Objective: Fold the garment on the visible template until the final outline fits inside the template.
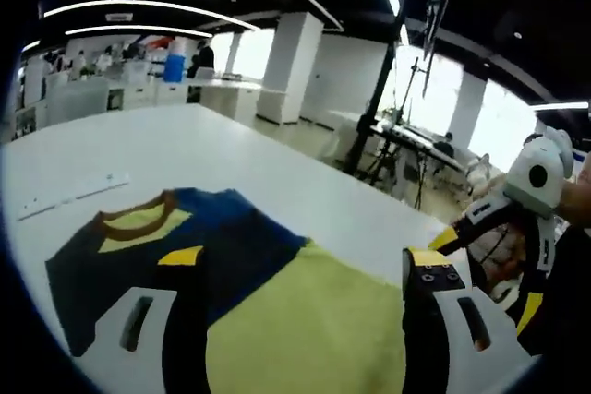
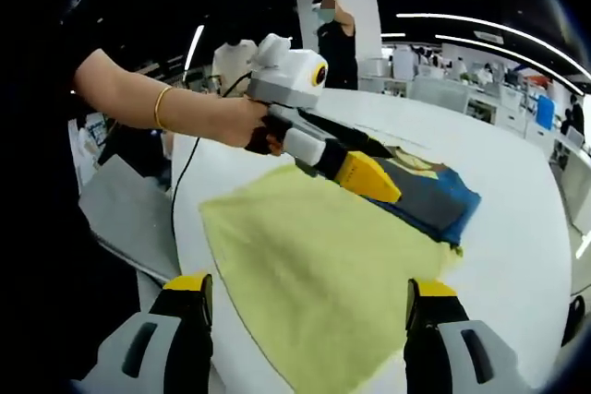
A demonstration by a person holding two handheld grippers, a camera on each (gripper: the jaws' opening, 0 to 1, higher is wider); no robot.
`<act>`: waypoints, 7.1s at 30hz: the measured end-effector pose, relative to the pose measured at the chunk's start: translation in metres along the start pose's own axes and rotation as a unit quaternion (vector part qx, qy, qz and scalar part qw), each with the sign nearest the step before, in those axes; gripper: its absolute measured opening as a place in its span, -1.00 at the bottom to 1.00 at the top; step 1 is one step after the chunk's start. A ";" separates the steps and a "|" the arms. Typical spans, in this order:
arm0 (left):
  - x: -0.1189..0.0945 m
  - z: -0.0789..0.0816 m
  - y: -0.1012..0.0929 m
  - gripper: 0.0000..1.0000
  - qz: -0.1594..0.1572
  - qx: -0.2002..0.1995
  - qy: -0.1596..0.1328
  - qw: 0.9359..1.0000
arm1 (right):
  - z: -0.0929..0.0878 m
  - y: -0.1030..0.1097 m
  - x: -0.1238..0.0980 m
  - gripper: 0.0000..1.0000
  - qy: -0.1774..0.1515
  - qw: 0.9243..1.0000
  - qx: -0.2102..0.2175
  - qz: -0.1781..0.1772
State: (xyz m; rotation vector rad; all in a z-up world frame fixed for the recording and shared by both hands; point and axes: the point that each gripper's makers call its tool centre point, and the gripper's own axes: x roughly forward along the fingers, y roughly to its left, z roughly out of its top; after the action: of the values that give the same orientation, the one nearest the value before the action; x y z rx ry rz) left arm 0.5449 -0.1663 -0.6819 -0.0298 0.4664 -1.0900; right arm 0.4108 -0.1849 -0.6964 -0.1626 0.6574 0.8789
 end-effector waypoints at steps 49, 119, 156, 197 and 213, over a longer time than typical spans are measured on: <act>-0.184 -0.152 -0.028 0.26 -0.014 0.112 0.190 0.975 | -0.075 0.015 -0.003 -0.15 0.183 0.974 -0.126 0.039; -0.226 -0.168 -0.005 -0.99 0.014 0.213 0.306 0.928 | -0.102 -0.023 -0.029 -1.00 0.255 0.949 -0.184 -0.005; -0.259 -0.126 -0.032 -0.99 -0.002 0.166 0.345 0.924 | -0.042 0.006 -0.081 -1.00 0.250 0.949 -0.191 0.024; -0.271 -0.143 -0.043 -1.00 -0.006 0.111 0.359 0.927 | -0.029 0.018 -0.089 -1.00 0.253 0.946 -0.199 0.042; -0.244 -0.175 -0.073 -0.37 -0.042 0.123 0.338 0.932 | -0.044 0.006 -0.089 -1.00 0.276 0.942 -0.190 0.026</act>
State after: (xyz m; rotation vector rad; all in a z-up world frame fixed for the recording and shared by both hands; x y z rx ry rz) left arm 0.3250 0.0441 -0.7359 0.5689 0.9459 -1.2248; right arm 0.3456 -0.2571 -0.6775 -0.7645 1.0100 1.0140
